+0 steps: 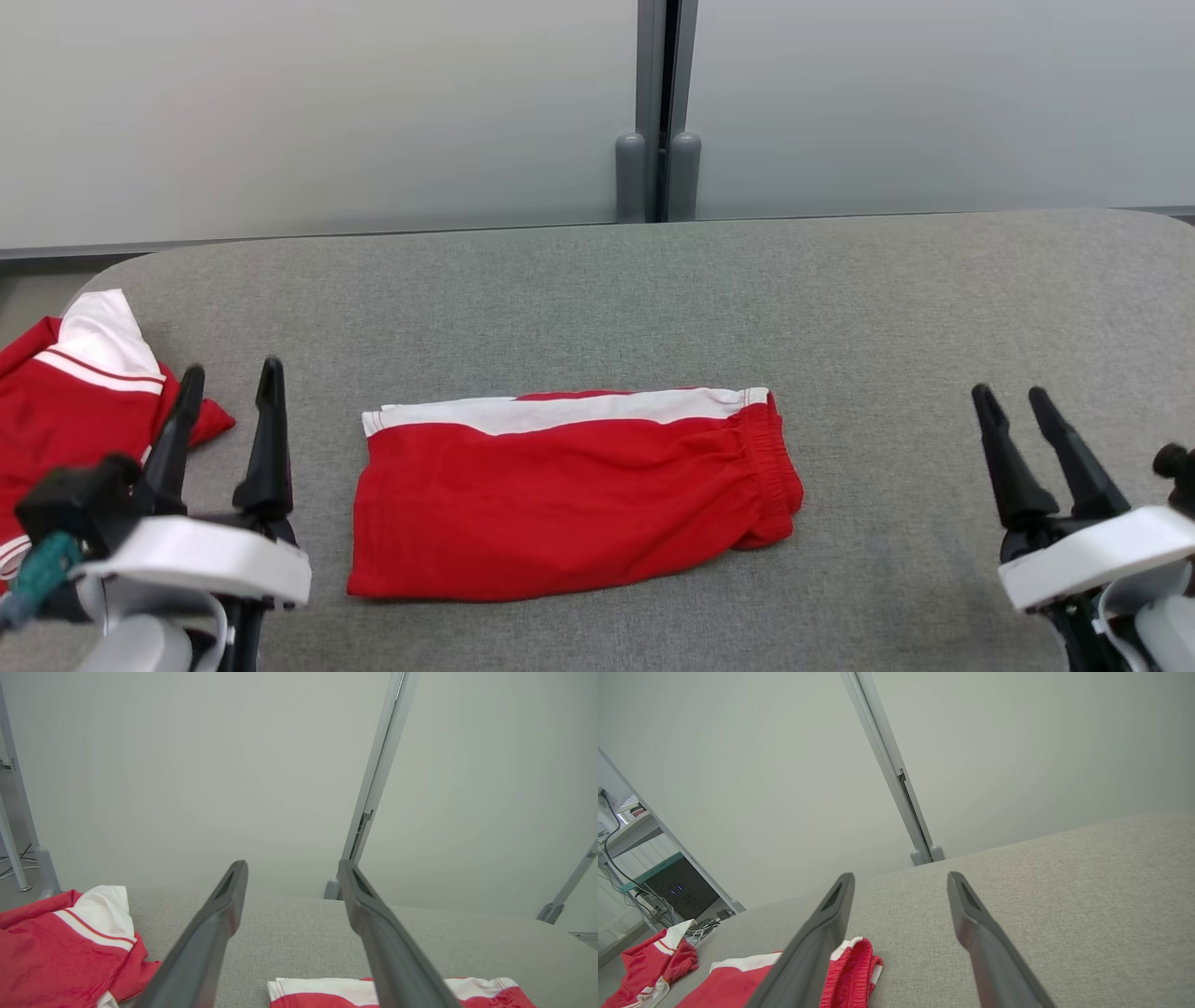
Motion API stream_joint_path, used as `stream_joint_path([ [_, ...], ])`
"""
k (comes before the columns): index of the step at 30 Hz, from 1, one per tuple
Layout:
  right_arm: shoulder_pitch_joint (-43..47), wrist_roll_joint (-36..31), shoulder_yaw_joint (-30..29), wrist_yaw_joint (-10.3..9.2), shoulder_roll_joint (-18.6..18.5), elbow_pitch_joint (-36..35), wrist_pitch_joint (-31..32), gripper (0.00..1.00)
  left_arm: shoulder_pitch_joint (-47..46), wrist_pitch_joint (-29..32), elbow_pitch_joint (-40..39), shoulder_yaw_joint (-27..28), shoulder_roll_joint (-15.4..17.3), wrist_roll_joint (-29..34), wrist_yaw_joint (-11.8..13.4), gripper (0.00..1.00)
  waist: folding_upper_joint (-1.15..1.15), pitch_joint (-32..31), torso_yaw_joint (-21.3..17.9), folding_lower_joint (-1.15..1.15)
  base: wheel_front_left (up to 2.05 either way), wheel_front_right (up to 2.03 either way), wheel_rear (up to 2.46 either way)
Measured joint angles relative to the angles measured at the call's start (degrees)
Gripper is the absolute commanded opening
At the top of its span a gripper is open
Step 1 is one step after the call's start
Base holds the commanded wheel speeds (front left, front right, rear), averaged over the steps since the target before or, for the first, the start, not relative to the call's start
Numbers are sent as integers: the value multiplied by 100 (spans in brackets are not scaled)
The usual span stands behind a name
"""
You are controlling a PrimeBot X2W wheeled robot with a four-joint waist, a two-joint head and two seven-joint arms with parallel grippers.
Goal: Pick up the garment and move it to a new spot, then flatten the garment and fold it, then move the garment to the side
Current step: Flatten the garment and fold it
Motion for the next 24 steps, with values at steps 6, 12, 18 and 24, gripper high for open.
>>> stream_joint_path([
  [6,352,-593,-272,0,435,27,-1,100,856,0,-70,688,-778,1034,-283,100,0,-45,48,0,0,0,0],
  [12,260,-949,-66,0,548,405,110,100,1050,0,105,1049,-1368,1622,-781,100,0,-79,249,0,0,0,0],
  [18,-277,-1060,279,0,698,966,623,100,1077,-1,289,1161,-1685,1895,-1138,100,0,-62,526,0,0,0,0],
  [24,-656,-1084,524,1,876,1796,869,100,1061,-14,509,1223,-1874,2069,-1395,100,0,-28,887,0,0,0,0],
])
